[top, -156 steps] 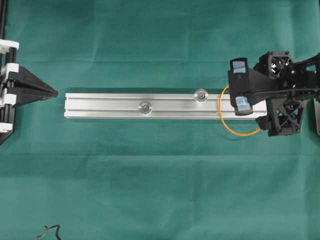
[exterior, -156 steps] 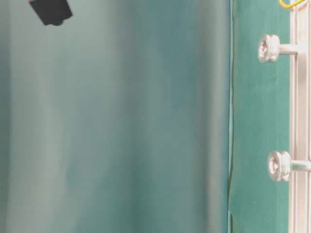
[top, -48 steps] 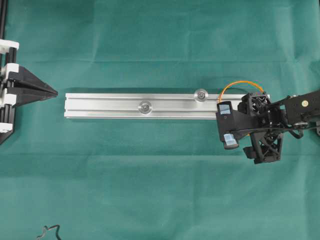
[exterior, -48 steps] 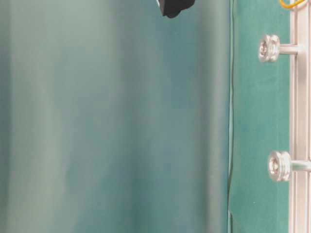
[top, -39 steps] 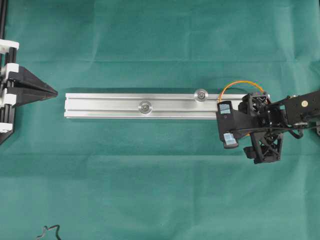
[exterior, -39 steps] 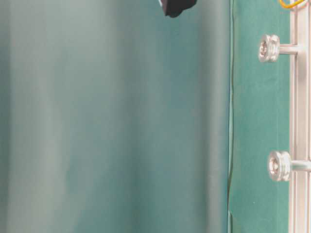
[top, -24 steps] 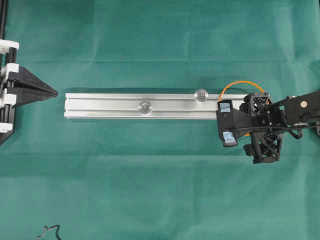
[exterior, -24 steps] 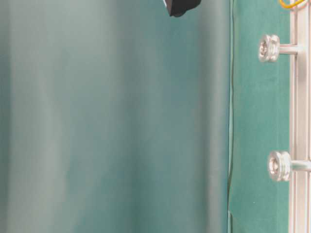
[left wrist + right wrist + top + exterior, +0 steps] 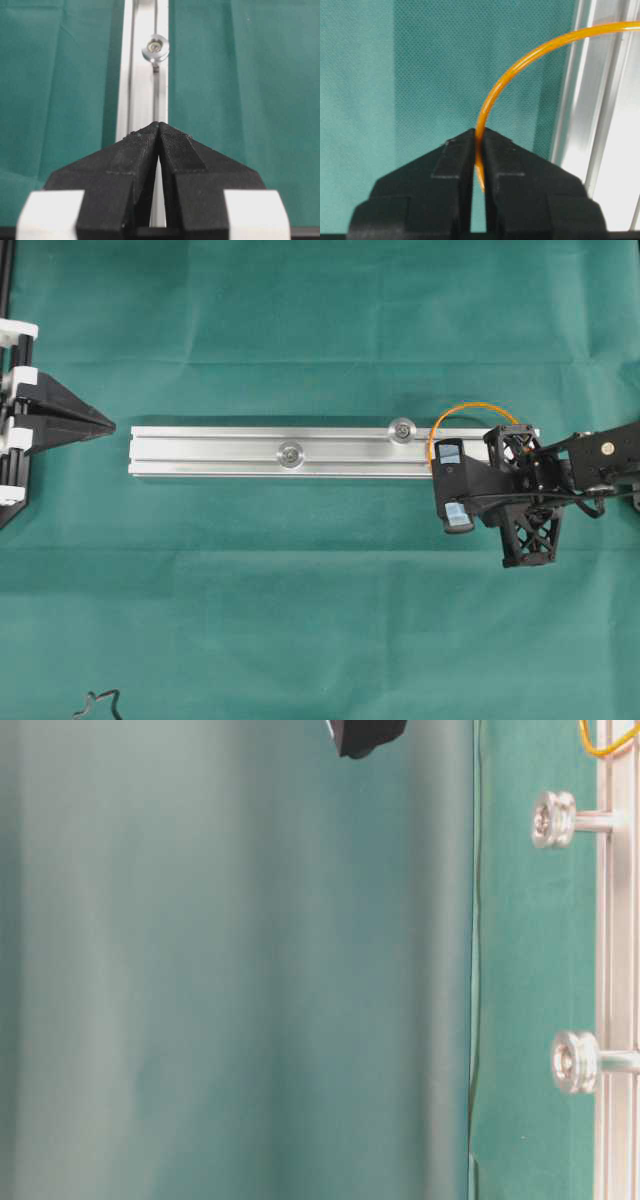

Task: Hook the rubber onto the shaft.
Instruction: 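Lower the right gripper over the band's edge and close on it, then lift the orange band with the right gripper and carry it left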

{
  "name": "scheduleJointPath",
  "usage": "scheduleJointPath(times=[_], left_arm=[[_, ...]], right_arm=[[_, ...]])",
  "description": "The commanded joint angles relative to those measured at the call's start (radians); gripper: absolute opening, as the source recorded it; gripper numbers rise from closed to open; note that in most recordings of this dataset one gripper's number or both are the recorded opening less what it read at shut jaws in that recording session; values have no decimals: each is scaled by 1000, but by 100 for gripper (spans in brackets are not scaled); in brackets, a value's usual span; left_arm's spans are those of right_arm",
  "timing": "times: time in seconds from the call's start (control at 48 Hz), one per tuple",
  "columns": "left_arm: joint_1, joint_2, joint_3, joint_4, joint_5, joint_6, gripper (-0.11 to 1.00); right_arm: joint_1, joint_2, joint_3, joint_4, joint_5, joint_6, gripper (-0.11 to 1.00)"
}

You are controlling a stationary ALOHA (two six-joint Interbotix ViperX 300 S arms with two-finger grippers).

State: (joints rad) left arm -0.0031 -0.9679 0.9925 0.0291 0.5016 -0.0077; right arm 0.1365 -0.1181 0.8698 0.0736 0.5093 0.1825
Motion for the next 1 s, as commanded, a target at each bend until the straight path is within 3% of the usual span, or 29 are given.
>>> scheduleJointPath(times=[0.0, 0.438, 0.729, 0.98], left_arm=[[2, 8, -32, 2, -5, 2, 0], [2, 6, -32, 3, -3, 2, 0], [2, 8, -32, 2, -5, 2, 0], [2, 8, -32, 2, -5, 2, 0]], right_arm=[[2, -6, -8, -3, -6, 2, 6], [2, -6, -17, -2, -5, 9, 6], [2, -37, -18, -3, 17, 100, 6], [2, -94, -54, -34, 112, 110, 6]])
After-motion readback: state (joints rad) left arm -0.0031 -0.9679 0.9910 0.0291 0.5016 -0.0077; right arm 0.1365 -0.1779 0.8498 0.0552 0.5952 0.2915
